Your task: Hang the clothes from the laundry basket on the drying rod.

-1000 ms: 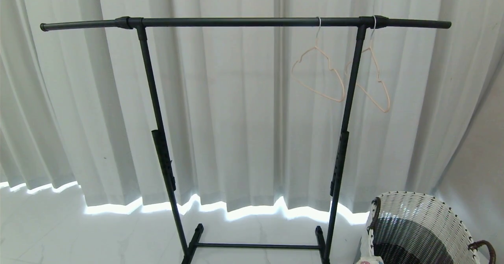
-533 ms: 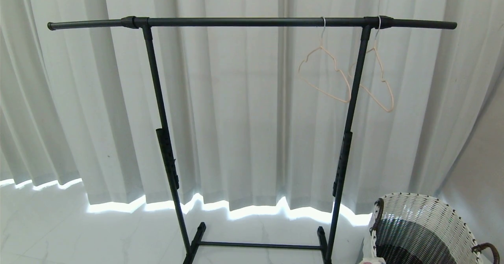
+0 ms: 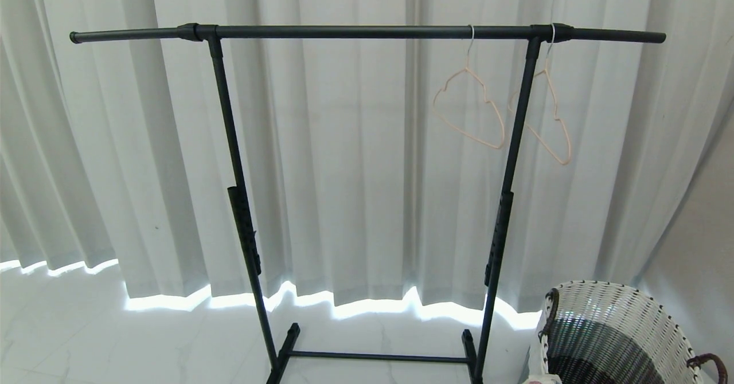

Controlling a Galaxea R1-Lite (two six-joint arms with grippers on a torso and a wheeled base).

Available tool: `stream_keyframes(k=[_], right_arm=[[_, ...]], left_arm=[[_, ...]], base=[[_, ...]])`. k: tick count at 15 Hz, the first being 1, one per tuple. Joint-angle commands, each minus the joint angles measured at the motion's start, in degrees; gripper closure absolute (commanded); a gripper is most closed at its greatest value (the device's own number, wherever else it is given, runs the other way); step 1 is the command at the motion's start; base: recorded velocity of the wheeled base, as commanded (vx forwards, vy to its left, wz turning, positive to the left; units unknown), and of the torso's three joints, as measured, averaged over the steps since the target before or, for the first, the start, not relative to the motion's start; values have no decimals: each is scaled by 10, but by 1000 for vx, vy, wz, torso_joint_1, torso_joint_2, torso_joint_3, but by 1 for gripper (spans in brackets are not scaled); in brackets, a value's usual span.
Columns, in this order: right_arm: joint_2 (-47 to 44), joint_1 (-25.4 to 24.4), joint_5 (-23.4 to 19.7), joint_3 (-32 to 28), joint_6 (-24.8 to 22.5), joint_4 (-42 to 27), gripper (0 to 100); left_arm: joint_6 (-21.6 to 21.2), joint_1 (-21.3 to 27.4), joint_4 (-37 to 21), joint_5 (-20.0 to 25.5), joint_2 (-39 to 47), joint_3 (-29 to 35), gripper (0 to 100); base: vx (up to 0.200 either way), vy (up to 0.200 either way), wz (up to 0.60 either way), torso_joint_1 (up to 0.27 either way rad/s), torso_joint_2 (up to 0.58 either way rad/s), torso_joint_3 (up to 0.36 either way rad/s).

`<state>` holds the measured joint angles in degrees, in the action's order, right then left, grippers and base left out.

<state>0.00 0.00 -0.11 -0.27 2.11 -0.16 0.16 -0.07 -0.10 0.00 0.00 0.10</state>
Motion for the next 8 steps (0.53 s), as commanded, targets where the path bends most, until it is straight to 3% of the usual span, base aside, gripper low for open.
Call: stream_keyframes(k=[1, 5, 6, 8], right_arm=[[0, 0, 1, 0, 0, 0, 0], [0, 0, -16, -11, -18, 11, 0], [-10, -3, -67, -62, -3, -4, 0], [-83, -40, -83, -155, -9, -81, 0]], left_arm=[[0, 0, 0, 0, 0, 0, 0], [0, 0, 0, 0, 0, 0, 0], [0, 0, 0, 0, 0, 0, 0], [0, 0, 0, 0, 0, 0, 0]], base=[[0, 0, 0, 0, 0, 0], [0, 0, 0, 0, 0, 0], [0, 0, 0, 0, 0, 0], [0, 0, 0, 0, 0, 0]])
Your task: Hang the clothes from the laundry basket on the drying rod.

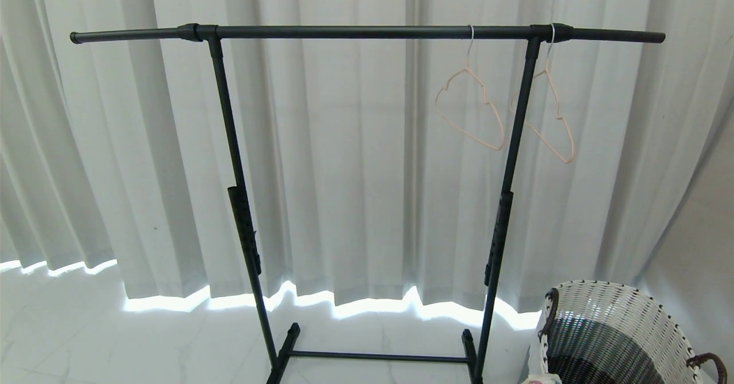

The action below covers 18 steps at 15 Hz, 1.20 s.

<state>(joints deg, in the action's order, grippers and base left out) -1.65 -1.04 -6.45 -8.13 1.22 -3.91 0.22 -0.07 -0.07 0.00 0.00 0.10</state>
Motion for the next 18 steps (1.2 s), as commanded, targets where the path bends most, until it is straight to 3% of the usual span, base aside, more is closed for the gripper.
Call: stream_keyframes(k=[1, 3, 4, 5, 7, 9, 12, 14, 18], right_arm=[[-136, -59, -20, -117, -16, -73, 0], [-303, -64, -18, -160, -79, -82, 0], [-340, -60, -18, -161, -101, -82, 0], [-449, -34, -17, -155, -191, -82, 0], [-543, -5, -19, -143, -315, -75, 0], [-629, 19, -18, -114, -378, -58, 0], [-736, 50, -16, -40, -402, 56, 0], [-830, 58, 17, 24, -410, 172, 0], [-944, 56, 18, 36, -412, 314, 0]], left_arm=[[0, 0, 0, 0, 0, 0, 0], [0, 0, 0, 0, 0, 0, 0], [0, 0, 0, 0, 0, 0, 0], [0, 0, 0, 0, 0, 0, 0], [0, 1, 0, 0, 0, 0, 0], [0, 0, 0, 0, 0, 0, 0], [0, 0, 0, 0, 0, 0, 0], [0, 0, 0, 0, 0, 0, 0], [0, 0, 0, 0, 0, 0, 0]], base=[[0, 0, 0, 0, 0, 0], [0, 0, 0, 0, 0, 0], [0, 0, 0, 0, 0, 0], [0, 0, 0, 0, 0, 0], [0, 0, 0, 0, 0, 0], [0, 0, 0, 0, 0, 0], [0, 0, 0, 0, 0, 0], [0, 0, 0, 0, 0, 0], [0, 0, 0, 0, 0, 0]])
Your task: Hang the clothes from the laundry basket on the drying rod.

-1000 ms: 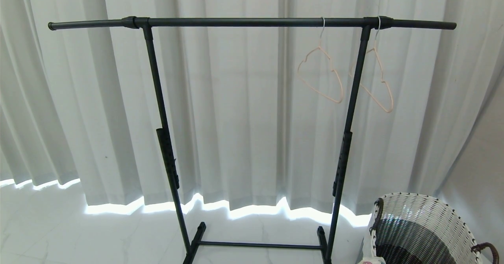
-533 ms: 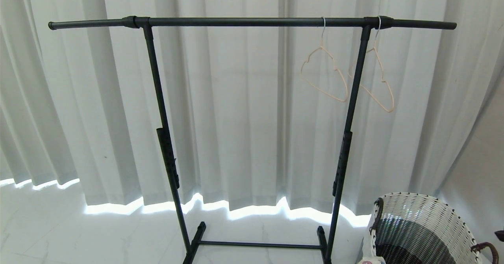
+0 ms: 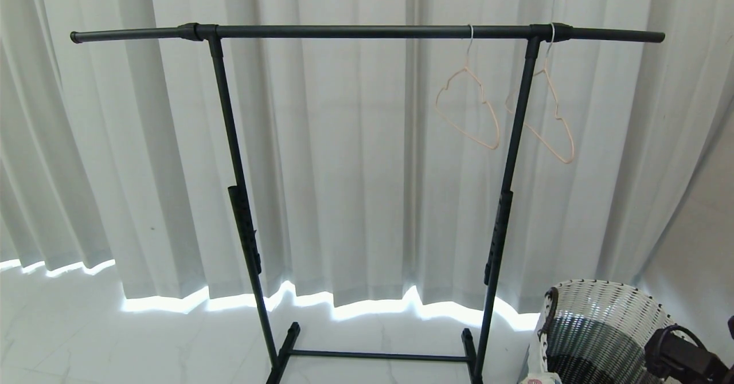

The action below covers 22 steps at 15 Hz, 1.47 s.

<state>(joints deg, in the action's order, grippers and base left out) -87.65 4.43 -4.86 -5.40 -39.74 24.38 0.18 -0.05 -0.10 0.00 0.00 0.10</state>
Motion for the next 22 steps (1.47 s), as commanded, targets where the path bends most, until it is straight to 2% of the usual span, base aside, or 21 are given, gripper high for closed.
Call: stream_keyframes(k=[1, 4, 14, 17, 18, 22], right_arm=[[-101, 0, 2, 10, -6, 54, 0], [-126, -15, -1, 3, -20, 73, 0], [-249, -19, 6, -101, -10, 91, 0], [-256, -17, 6, -95, -10, 90, 0], [-256, -17, 6, -94, -10, 91, 100], [-242, -15, 6, -88, 7, 91, 100]], left_arm=[[1, 0, 0, 0, 0, 0, 0], [0, 0, 0, 0, 0, 0, 0], [1, 0, 0, 0, 0, 0, 0], [0, 0, 0, 0, 0, 0, 0], [0, 0, 0, 0, 0, 0, 0], [0, 0, 0, 0, 0, 0, 0]], base=[[0, 0, 0, 0, 0, 0], [0, 0, 0, 0, 0, 0], [0, 0, 0, 0, 0, 0], [0, 0, 0, 0, 0, 0], [0, 0, 0, 0, 0, 0], [0, 0, 0, 0, 0, 0]])
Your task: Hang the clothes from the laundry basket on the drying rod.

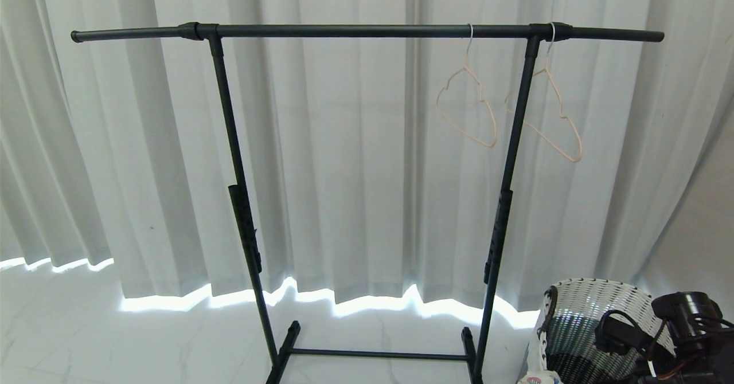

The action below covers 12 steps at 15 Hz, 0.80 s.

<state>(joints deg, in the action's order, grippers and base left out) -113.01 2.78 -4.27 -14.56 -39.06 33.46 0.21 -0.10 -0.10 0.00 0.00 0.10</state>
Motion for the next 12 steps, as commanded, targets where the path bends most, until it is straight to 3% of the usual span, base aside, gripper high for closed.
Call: stream_keyframes(k=[1, 4, 6, 7, 9, 11, 12], right_arm=[[39, 4, -2, 18, 10, -1, 100], [148, 4, -7, 52, 32, -14, 100], [260, 4, -7, 44, 38, -104, 100], [319, 3, -7, 22, 39, -174, 100], [453, -1, -8, -72, 40, -406, 100], [549, -1, -11, -166, 51, -594, 100], [590, -1, -9, -197, 57, -647, 100]], left_arm=[[1, 1, 0, 0, 0, 0, 0], [0, 0, 0, 0, 0, 0, 0], [1, 0, 0, 0, 0, 0, 0], [1, 1, 0, 0, 0, 0, 0], [1, 0, 0, 0, 0, 0, 0], [1, 0, 0, 0, 0, 0, 0], [0, 0, 0, 0, 0, 0, 0]], base=[[0, 0, 0, 0, 0, 0], [0, 0, 0, 0, 0, 0], [0, 0, 0, 0, 0, 0], [0, 0, 0, 0, 0, 0], [0, 0, 0, 0, 0, 0], [0, 0, 0, 0, 0, 0], [0, 0, 0, 0, 0, 0]])
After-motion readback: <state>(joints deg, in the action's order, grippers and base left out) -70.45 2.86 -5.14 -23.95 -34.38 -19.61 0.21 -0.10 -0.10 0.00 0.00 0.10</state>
